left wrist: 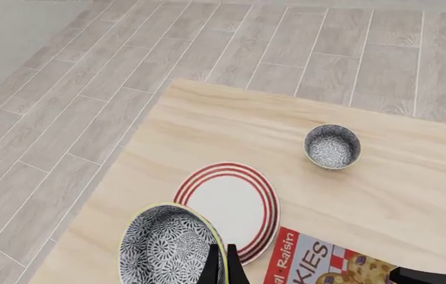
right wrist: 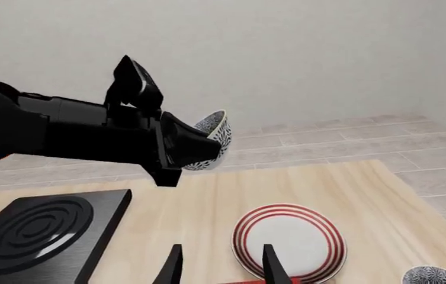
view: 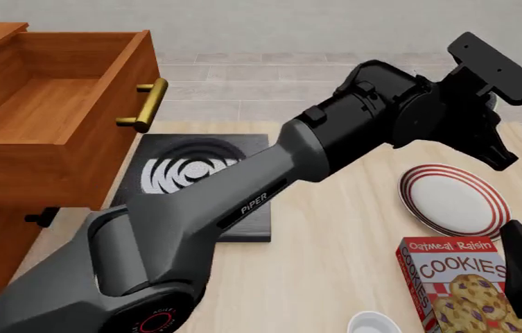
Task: Pick the akita bowl in the top layer of the wooden cabinet and place it on the plate.
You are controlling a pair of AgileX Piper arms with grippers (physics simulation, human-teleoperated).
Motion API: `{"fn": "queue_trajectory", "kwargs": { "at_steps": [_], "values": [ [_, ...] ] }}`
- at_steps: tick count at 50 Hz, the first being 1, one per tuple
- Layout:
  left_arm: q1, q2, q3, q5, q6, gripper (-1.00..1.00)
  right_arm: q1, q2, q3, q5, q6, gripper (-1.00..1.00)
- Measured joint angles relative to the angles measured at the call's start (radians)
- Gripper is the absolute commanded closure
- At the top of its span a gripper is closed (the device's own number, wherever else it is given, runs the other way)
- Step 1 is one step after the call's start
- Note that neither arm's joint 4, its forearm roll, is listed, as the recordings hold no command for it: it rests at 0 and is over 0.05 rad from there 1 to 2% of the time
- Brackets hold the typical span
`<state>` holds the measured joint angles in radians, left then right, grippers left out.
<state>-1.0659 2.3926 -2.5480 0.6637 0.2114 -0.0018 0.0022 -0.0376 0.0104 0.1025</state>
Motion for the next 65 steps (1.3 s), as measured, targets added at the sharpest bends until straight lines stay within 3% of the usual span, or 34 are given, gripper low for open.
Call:
{"fn": "queue_trajectory", "kwargs": {
  "at_steps": [17, 65],
  "values": [
    [-0.020, 0.000, 0.039, -0.080, -0.048, 1.00, -0.001, 0.000, 0.002, 0.006, 0.014, -1.00],
    [-0.034, 0.257, -0.251, -0.057, -0.196, 1.00, -0.020, 0.001, 0.015, 0.013, 0.057, -1.00]
  ]
}}
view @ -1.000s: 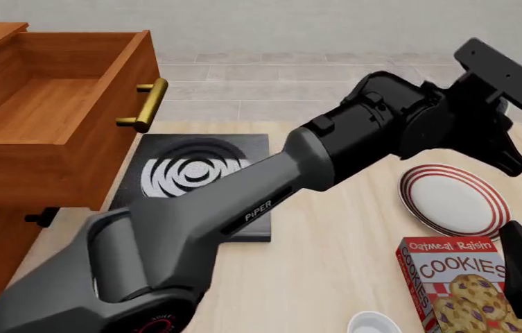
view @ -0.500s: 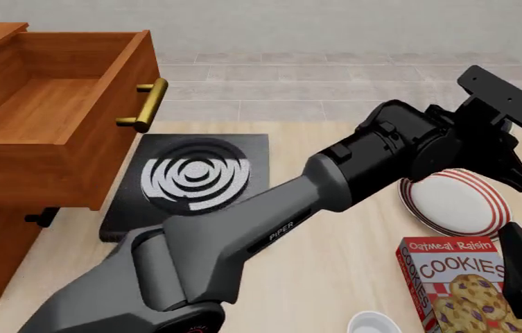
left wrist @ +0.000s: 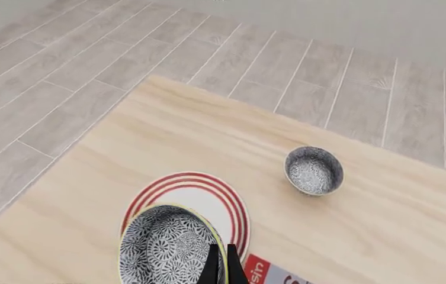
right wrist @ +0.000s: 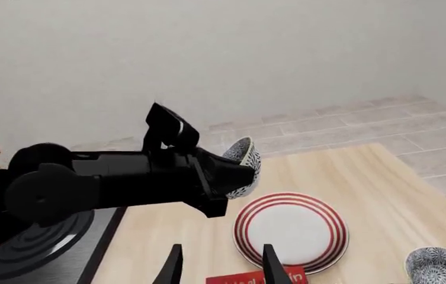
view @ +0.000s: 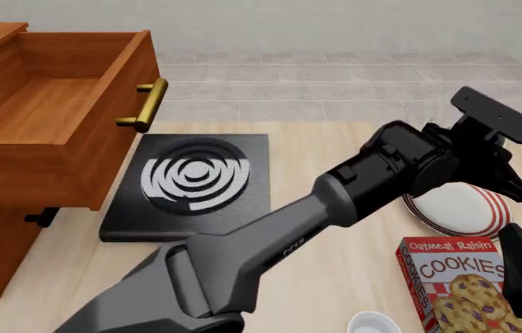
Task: Pick the akita bowl in the top layer of the wooden cabinet and place it on the plate.
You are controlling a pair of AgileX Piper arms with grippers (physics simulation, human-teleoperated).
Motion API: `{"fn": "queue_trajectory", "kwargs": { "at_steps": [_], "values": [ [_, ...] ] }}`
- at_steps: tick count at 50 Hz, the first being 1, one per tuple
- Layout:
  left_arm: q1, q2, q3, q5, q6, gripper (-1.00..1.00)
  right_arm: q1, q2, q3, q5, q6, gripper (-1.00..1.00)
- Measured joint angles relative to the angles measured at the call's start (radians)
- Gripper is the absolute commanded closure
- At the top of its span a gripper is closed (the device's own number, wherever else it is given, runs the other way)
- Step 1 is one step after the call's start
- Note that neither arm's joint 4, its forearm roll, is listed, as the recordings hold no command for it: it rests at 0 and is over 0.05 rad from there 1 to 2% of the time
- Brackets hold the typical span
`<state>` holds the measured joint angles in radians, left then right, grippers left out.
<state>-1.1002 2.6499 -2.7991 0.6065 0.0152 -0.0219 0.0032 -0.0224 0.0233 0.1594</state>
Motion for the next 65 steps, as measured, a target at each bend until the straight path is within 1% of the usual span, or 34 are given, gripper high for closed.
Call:
{"fn": "queue_trajectory", "kwargs": {
  "at_steps": [14, 24, 44, 55, 65],
  "values": [
    [0.007, 0.029, -0.018, -0.022, -0.084, 1.00, -0.006, -0.001, 0.002, 0.002, 0.014, -1.00],
    [0.010, 0.045, -0.022, -0.039, -0.123, 1.00, -0.008, -0.002, 0.004, 0.004, 0.020, -1.00],
    [0.007, 0.086, -0.024, -0.075, -0.168, 1.00, -0.013, 0.000, 0.009, 0.004, 0.039, -1.00],
    [0.009, 0.117, -0.024, -0.094, -0.187, 1.00, -0.016, 0.027, 0.014, -0.020, 0.052, -1.00],
    [0.005, 0.139, -0.025, -0.111, -0.206, 1.00, -0.017, 0.031, 0.017, -0.022, 0.062, -1.00]
  ]
}}
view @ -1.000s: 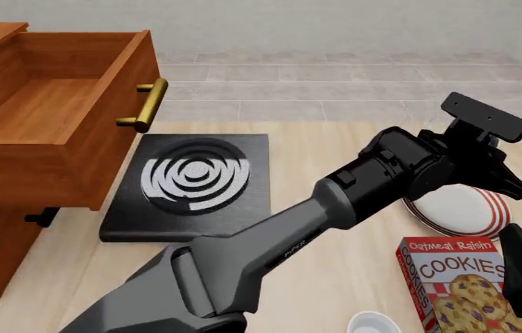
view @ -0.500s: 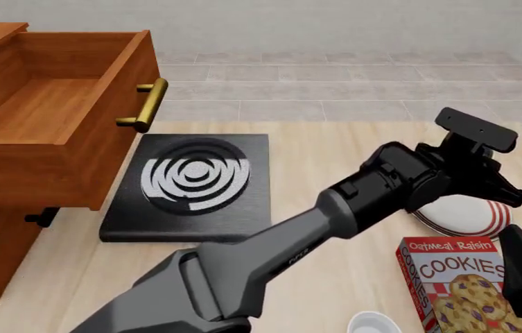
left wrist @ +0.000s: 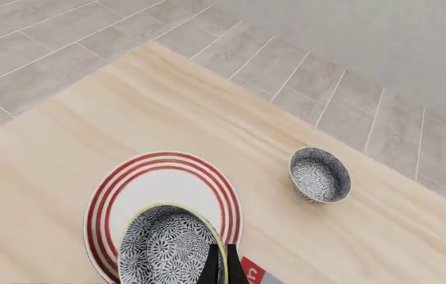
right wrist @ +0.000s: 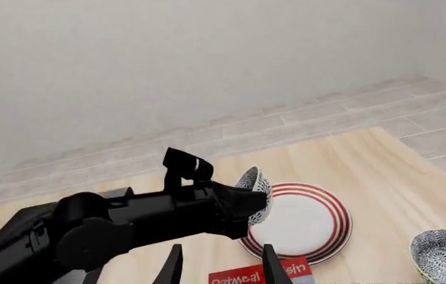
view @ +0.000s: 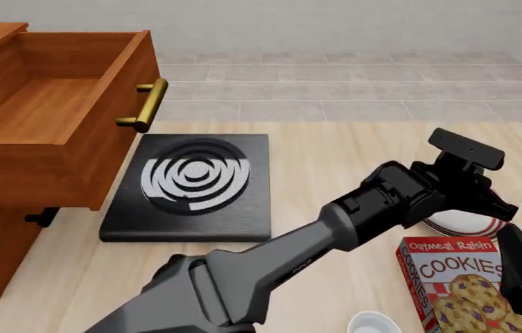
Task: Pick the akita bowl in the top layer of the wooden cabinet and place it on the plate.
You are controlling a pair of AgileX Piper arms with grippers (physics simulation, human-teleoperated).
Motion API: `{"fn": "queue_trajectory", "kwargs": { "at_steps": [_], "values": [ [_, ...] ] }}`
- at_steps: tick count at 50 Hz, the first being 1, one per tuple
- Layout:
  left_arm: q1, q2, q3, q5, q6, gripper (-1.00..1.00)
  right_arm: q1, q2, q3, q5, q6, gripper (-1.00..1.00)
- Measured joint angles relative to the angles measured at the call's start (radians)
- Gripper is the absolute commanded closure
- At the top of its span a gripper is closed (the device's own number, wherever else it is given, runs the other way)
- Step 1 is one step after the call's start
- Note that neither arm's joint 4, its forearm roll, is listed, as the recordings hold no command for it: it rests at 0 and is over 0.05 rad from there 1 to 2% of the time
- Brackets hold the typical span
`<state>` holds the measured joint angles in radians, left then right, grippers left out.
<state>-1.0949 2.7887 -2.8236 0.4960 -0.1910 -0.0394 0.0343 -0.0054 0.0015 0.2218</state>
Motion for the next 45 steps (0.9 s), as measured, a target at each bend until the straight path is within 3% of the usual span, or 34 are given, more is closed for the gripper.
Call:
{"fn": "queue_trajectory", "kwargs": {
  "at_steps": [45],
  "values": [
    [0.007, 0.061, -0.001, -0.075, -0.122, 1.00, -0.005, 0.055, 0.004, -0.043, 0.028, -1.00]
  ]
}}
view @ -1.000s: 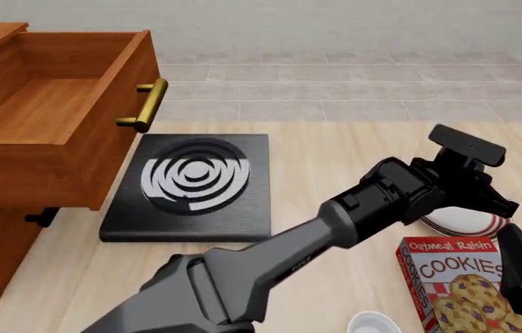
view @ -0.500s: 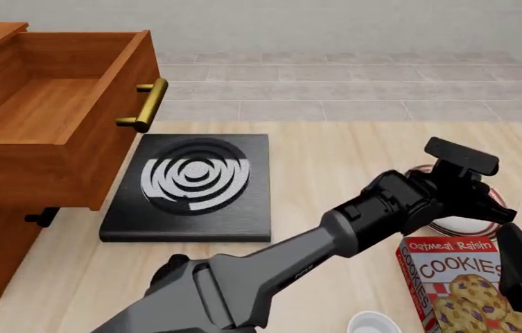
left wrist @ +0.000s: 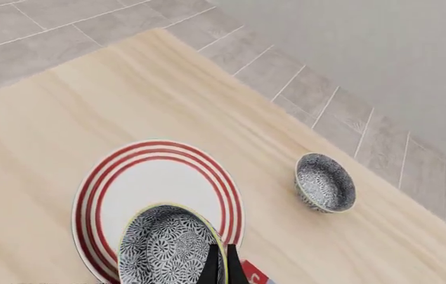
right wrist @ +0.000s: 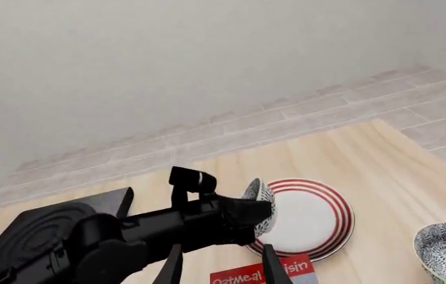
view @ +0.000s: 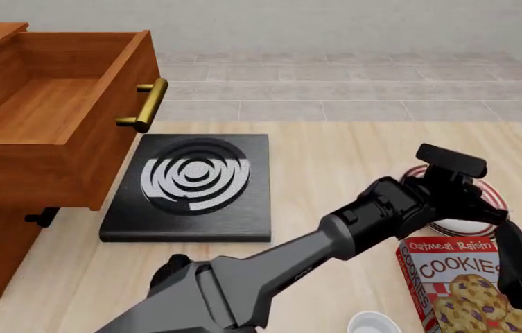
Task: Pick the akita bowl in the top layer of the wooden cabinet and place it on the plate.
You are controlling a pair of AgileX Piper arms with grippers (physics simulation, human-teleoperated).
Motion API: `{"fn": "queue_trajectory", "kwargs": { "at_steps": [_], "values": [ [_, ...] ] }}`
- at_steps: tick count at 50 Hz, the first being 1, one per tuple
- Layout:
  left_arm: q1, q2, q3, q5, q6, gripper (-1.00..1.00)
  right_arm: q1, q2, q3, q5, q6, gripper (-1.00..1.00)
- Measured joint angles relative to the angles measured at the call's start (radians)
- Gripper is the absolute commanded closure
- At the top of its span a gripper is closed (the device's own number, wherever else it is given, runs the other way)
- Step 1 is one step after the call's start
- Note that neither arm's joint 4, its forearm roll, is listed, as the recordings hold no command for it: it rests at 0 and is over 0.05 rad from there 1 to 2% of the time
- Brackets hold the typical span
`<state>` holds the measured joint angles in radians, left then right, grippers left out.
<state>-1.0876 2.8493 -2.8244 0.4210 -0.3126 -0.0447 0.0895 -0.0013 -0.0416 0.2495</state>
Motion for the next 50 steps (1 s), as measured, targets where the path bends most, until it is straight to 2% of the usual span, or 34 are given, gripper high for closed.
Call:
{"fn": "queue_trajectory", "kwargs": {
  "at_steps": [18, 49, 50],
  "values": [
    [0.004, 0.027, 0.000, -0.011, -0.008, 1.00, -0.005, 0.027, 0.001, -0.020, 0.013, -1.00],
    [0.000, 0.058, -0.004, -0.023, -0.007, 1.00, -0.010, 0.002, 0.001, 0.007, 0.026, -1.00],
    [-0.001, 0.058, -0.004, -0.023, -0.008, -1.00, -0.010, 0.001, 0.001, 0.008, 0.026, -1.00]
  ]
}}
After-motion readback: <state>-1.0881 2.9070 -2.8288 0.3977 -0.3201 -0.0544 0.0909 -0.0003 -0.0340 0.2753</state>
